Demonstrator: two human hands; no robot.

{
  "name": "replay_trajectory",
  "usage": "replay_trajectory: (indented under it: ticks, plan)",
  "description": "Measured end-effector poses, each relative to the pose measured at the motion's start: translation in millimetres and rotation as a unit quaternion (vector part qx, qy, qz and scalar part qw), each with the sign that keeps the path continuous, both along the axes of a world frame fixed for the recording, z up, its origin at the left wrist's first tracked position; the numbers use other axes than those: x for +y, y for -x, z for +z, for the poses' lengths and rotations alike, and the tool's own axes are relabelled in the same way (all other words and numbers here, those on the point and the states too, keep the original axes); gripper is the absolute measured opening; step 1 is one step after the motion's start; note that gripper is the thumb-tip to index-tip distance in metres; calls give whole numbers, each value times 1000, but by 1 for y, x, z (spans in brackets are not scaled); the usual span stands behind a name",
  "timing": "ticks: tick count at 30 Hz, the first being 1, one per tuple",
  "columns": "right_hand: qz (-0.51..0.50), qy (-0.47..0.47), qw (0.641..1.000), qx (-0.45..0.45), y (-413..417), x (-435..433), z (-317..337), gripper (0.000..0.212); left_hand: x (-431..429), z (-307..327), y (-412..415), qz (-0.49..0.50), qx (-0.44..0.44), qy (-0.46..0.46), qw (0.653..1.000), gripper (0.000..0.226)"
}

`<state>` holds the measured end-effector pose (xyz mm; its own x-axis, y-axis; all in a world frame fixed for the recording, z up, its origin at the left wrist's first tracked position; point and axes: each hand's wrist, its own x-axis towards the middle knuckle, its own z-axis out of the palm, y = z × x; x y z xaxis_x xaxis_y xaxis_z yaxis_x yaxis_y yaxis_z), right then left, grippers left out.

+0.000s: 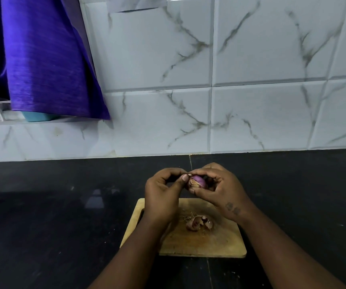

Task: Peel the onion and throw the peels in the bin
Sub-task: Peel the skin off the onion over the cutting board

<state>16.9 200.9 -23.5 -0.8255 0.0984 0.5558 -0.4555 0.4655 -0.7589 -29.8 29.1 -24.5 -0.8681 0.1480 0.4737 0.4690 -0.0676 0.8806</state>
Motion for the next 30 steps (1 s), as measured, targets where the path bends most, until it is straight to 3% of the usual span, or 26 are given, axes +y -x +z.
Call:
replay_trajectory:
  ticks: [3, 5, 8, 12, 18, 21, 26, 30]
  plan:
    - [8, 4, 1000, 9, 1, -1, 0, 39, 0, 4, -3, -46, -90, -105, 989, 18]
    - [11, 3, 1000, 6, 2, -2, -1, 39, 0, 5, -3, -55, -96, -117, 987, 15]
    - [0, 18, 1000, -1, 2, -1, -1, 39, 2, 3, -2, -51, -60, -75, 994, 12]
    - [-20, 50, 998, 7, 2, 5, 1, 34, 2, -2, -1, 16, 4, 51, 999, 18]
    - [-3, 65, 998, -19, 1, 8, 1, 35, -1, 1, -5, 34, 8, 142, 989, 20]
    - [9, 75, 997, -32, 0, 8, 2, 36, -1, 3, -8, 25, 24, 125, 992, 8]
    - [4, 49, 998, -46, -2, 8, 1, 27, -2, 4, -6, -36, 25, 94, 995, 31]
    - [28, 61, 997, -46, -2, 11, 2, 32, -3, 5, 0, -49, 15, 85, 995, 23]
